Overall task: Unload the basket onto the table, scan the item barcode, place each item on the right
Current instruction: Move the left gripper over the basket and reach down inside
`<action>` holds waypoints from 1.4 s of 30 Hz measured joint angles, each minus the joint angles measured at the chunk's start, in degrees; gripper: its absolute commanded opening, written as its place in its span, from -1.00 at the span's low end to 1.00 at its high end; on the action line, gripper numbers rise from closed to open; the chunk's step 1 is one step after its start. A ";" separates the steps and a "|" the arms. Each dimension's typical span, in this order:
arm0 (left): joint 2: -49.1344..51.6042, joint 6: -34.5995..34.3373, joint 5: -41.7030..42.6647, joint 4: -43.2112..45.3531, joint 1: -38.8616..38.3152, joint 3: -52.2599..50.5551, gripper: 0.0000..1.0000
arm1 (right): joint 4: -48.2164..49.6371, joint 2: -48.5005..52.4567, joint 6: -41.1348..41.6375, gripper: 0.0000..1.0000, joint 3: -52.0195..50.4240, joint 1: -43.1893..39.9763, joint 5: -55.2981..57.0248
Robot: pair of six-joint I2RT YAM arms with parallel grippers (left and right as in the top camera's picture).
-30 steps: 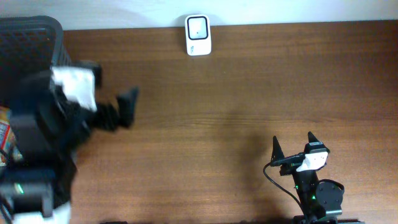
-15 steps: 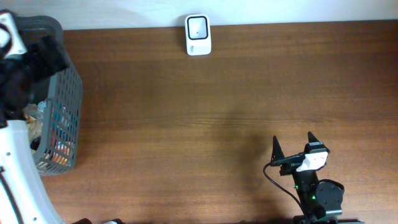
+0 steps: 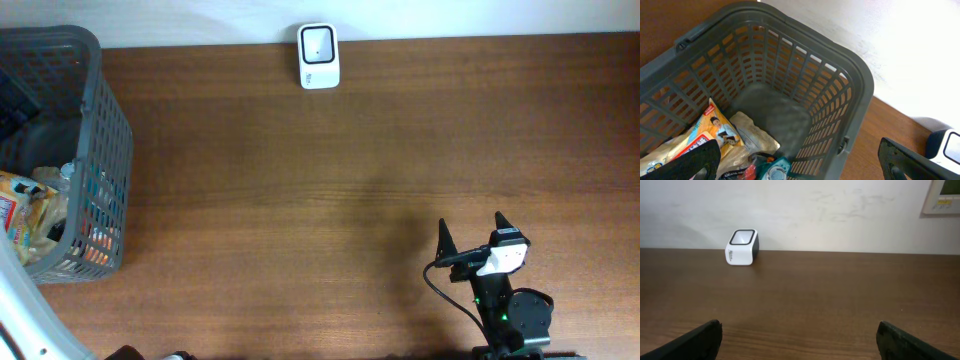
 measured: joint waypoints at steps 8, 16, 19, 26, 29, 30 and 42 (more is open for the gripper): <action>0.13 0.00 -9.94 4.46 0.00 0.02 0.98 | 0.00 0.00 0.00 0.97 0.00 0.02 0.00; 5.90 4.76 -15.72 2.82 0.00 0.39 0.95 | 0.00 0.00 -0.04 0.97 0.00 0.02 0.00; 9.16 6.03 -16.17 1.14 0.02 0.39 0.70 | 0.00 0.00 -0.02 0.97 0.00 0.02 0.00; 12.52 8.41 -12.37 -1.11 3.37 0.39 0.87 | 0.00 0.00 -0.02 0.97 0.00 0.00 0.02; 13.57 11.02 -10.86 -4.07 5.62 0.39 0.91 | 0.00 0.00 0.00 0.97 0.00 0.02 0.02; 13.94 11.50 -10.93 -4.96 6.19 0.39 0.93 | 0.00 0.00 0.00 0.97 0.00 0.02 0.00; 17.81 23.74 -14.86 -6.99 7.69 -2.36 0.98 | 0.00 0.00 -0.02 0.97 0.00 0.02 0.02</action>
